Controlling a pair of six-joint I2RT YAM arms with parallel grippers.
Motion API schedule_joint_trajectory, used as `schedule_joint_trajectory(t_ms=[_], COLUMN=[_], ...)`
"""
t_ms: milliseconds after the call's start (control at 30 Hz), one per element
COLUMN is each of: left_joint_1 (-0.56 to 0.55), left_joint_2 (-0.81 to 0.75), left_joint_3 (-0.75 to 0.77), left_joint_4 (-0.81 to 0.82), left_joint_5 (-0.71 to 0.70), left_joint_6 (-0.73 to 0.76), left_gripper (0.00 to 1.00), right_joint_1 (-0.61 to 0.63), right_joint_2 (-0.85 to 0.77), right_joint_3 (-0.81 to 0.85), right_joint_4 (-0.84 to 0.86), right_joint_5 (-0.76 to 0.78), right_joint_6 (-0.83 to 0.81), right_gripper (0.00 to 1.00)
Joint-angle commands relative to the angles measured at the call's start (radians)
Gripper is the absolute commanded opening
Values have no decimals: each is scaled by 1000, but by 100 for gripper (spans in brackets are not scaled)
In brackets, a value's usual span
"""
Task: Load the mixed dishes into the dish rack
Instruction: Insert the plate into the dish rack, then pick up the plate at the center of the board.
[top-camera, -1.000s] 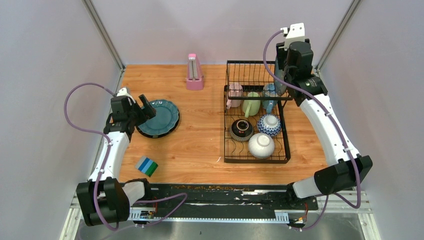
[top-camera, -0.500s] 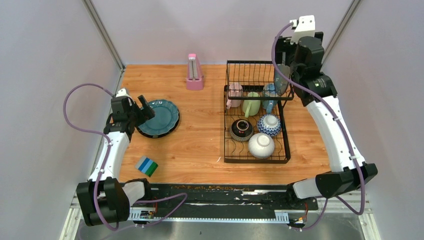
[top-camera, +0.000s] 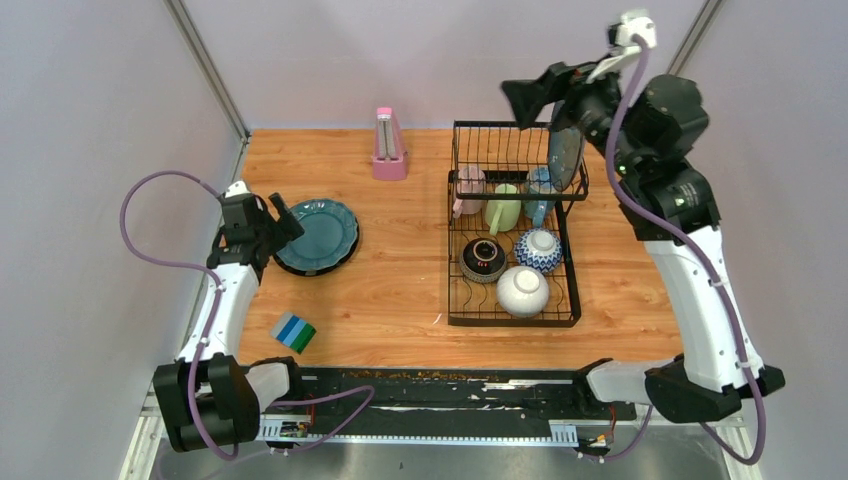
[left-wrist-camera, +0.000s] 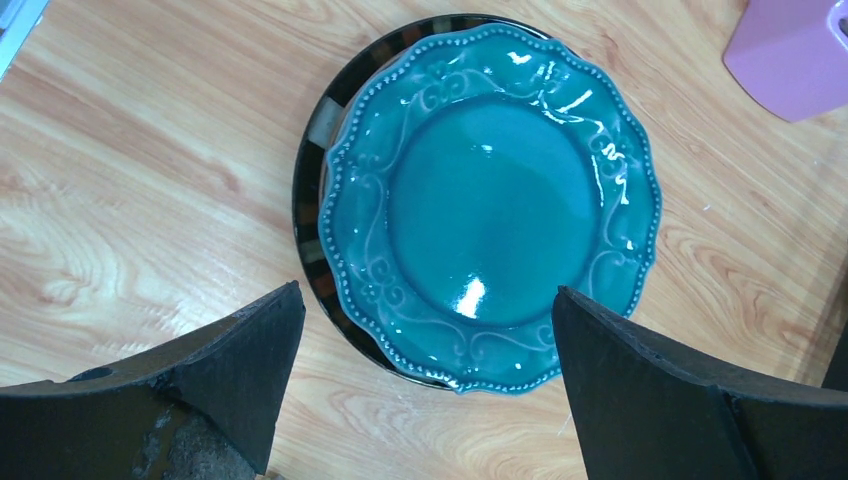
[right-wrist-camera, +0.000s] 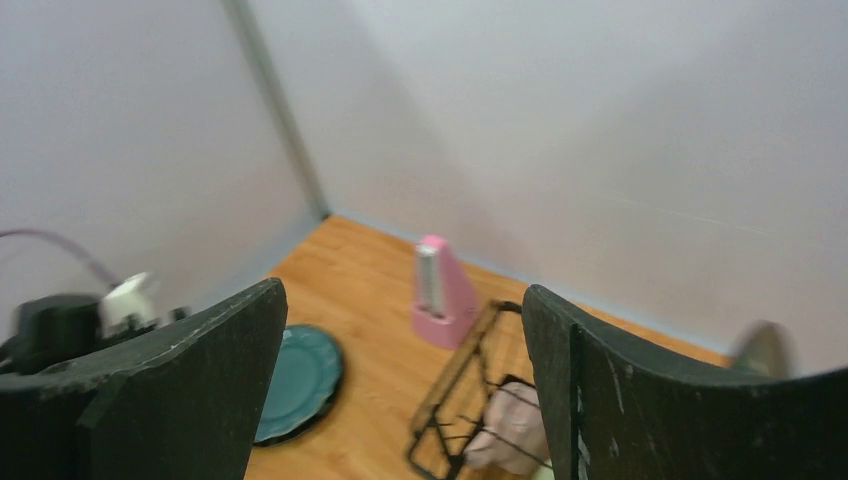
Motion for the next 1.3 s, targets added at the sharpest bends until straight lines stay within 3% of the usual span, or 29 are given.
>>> schedule_joint_trajectory(t_ms=[0,133,400,733,1267], left_joint_1=[30,64,91,102,110], left_joint_2=[20,37,51,97,136], left_joint_3=[-17,-40,-72,-114,-143], left_joint_4=[22,54,98,190,257], left_joint_5=[-16,30,38,117,160], left_joint_6=[-46,-72,-89,-113,-100], left_gripper=[100,100,100,99,90], right_joint_1=[213,350,462,463,406], right_joint_2=[136,284,544,817,1175], right_joint_3=[78,168,336,431,574], right_joint_4=[-21,-46,-114,-150,-146], right_joint_5=[-93,-73,-84,-127,-223], right_joint_6=[37,51,84,179,317], right_gripper=[88,86,85,82,75])
